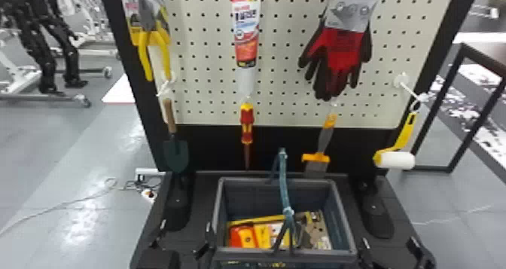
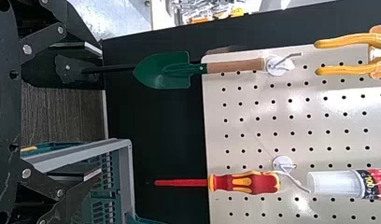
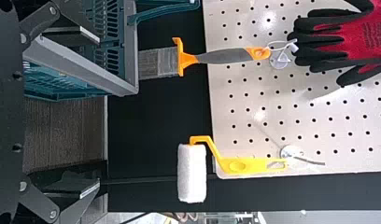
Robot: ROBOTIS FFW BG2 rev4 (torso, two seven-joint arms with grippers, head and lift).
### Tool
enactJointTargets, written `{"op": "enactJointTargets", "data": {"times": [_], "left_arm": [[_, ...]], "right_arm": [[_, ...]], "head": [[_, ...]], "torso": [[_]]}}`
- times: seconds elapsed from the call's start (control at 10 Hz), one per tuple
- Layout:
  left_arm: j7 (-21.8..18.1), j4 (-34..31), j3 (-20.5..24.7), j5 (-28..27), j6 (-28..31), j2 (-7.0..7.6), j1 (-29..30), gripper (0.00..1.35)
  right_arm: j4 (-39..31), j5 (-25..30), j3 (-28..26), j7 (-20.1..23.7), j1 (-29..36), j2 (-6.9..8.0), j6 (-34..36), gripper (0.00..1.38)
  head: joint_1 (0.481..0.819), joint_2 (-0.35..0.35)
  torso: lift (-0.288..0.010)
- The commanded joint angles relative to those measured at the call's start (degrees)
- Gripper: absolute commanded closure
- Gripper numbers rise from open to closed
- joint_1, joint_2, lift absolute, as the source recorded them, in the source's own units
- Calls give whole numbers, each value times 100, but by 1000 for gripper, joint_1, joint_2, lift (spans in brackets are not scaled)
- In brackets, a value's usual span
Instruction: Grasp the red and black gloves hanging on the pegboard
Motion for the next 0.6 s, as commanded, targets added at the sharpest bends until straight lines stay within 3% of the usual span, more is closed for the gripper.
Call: {"op": "enactJointTargets", "data": {"times": [0.0, 0.5], "left_arm": [[0, 0, 0, 8, -2, 2, 6, 394], [0, 0, 0, 8, -2, 2, 15, 394]], "right_arm": [[2, -8, 0, 0, 0, 0, 0, 214], [-86, 9, -18, 0, -9, -9, 0, 214]], "head": [[549, 0], [549, 0]], "torso": [[-100], [-100]]}}
